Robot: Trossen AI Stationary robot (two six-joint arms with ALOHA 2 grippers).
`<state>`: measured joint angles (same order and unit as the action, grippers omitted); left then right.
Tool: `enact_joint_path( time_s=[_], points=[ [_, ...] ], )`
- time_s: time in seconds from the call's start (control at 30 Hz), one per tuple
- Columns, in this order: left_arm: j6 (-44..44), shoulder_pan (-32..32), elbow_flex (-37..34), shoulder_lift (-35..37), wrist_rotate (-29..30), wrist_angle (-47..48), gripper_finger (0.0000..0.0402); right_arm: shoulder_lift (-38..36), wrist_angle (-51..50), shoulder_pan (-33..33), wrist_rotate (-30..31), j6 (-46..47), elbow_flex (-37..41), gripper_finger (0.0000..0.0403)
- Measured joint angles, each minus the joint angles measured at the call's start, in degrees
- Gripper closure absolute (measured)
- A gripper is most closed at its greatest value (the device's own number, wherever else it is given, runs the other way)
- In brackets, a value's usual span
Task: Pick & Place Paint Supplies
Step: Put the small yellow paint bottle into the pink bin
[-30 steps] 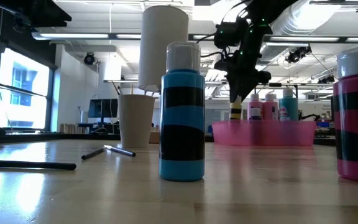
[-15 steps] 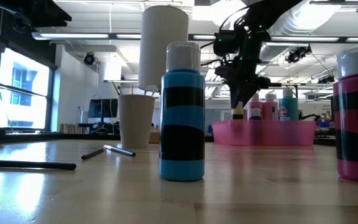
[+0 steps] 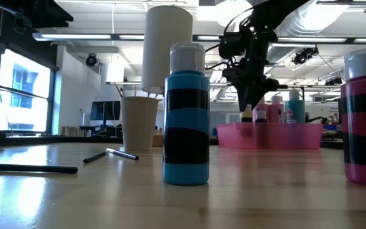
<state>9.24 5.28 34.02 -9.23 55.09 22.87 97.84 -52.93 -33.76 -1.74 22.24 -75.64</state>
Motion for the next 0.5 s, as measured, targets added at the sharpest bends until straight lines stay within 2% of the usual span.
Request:
enact_joint_path(
  time_s=[0.27, 0.5],
  points=[
    [0.02, -0.01, 0.0, -0.01, 0.13, 0.11, 0.0258, 0.0, 0.02, 0.0, -0.51, -0.02, 0.0, 0.0288],
    [0.02, 0.0, 0.0, 0.0, 0.13, 0.42, 0.0258, 0.02, 0.07, 0.0, -1.6, -1.24, 0.0, 0.0253]
  ],
)
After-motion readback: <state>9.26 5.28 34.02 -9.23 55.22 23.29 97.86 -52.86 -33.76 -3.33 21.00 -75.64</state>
